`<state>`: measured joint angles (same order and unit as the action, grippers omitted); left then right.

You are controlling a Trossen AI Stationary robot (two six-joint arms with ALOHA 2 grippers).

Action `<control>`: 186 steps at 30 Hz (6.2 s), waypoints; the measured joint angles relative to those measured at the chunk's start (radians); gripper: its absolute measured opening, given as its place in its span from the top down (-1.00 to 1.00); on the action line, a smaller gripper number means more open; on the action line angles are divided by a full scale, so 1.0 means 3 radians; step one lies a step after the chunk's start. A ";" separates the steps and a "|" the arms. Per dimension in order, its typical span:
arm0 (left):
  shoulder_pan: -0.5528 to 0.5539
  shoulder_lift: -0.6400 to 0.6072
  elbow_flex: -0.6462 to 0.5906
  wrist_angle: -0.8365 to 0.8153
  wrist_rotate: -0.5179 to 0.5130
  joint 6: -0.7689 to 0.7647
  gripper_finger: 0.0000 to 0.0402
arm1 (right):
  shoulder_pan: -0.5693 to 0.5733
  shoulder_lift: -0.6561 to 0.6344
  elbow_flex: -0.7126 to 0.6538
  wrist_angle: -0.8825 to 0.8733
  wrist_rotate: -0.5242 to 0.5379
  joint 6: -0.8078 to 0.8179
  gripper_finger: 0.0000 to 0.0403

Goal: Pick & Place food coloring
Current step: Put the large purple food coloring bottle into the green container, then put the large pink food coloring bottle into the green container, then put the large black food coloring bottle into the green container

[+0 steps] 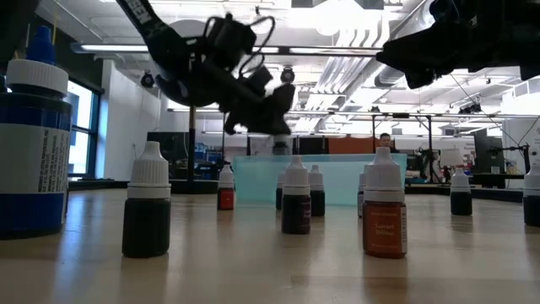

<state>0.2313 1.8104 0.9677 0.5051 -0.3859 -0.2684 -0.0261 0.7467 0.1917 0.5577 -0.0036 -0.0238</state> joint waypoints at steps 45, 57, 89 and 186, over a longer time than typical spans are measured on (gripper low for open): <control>-0.0109 -0.0699 0.0002 -0.0139 0.0108 0.0307 0.43 | 0.1763 0.1864 0.0444 0.0757 -0.0714 0.0606 0.34; -0.0433 -0.0794 0.0002 -0.0078 0.0119 0.0367 0.43 | 0.1977 0.2840 0.0938 0.0786 -0.0541 0.0595 0.34; -0.0555 -0.1479 0.0001 0.0032 0.0172 0.0944 0.43 | 0.1589 0.1870 0.1207 0.0539 0.0485 0.0222 0.82; -0.2814 -0.2516 -0.0571 -0.3808 0.1002 -0.0045 0.43 | -0.0015 0.1976 0.2317 -0.1853 0.0001 -0.0359 0.49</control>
<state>-0.6130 1.0555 0.7963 -0.6373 -0.0854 -0.2820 -0.0307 1.3396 0.8867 0.0018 -0.0032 -0.1314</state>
